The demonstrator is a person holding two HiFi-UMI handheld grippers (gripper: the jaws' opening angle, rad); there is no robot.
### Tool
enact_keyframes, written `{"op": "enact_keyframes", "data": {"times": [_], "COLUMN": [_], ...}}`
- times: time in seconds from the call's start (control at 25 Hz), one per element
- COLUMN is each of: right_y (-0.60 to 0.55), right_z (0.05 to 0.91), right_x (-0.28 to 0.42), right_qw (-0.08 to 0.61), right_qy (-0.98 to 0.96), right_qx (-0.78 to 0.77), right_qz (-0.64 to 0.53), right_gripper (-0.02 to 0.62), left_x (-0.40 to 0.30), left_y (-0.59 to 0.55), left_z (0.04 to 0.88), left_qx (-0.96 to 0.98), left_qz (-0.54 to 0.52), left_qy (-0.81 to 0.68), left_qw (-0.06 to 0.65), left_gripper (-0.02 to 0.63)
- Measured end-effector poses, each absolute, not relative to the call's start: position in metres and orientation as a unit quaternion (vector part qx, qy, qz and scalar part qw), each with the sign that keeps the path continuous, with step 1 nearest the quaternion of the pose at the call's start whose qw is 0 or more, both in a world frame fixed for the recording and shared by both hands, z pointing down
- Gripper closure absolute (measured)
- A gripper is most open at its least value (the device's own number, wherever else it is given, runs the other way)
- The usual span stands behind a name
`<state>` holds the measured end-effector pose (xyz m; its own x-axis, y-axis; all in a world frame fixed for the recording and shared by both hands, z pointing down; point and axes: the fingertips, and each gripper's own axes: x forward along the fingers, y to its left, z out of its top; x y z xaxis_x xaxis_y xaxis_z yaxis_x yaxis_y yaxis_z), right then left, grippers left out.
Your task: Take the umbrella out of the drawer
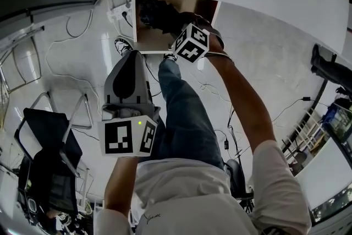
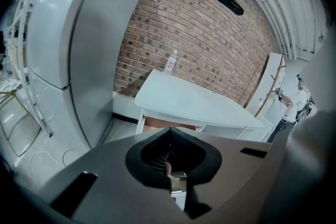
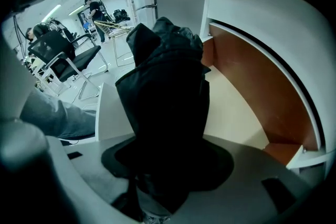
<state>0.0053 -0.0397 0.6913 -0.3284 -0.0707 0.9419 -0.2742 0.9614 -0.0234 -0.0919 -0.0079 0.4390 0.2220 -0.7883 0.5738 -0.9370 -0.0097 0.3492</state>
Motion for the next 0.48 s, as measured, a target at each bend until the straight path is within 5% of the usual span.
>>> {"op": "enact_keyframes", "data": {"times": [0.48], "right_y": [-0.035], "right_z": [0.66], "right_x": [0.009], "right_qw": [0.56], "right_qy": [-0.817], "right_qx": [0.1], "right_qz": [0.089], "right_gripper": [0.35], "left_x": [-0.087], "left_y": [-0.016], "left_z": [0.418], "left_qx": [0.706], "left_qz": [0.11], "left_qy": [-0.618], "left_qw": [0.329], "left_gripper": [0.589]}}
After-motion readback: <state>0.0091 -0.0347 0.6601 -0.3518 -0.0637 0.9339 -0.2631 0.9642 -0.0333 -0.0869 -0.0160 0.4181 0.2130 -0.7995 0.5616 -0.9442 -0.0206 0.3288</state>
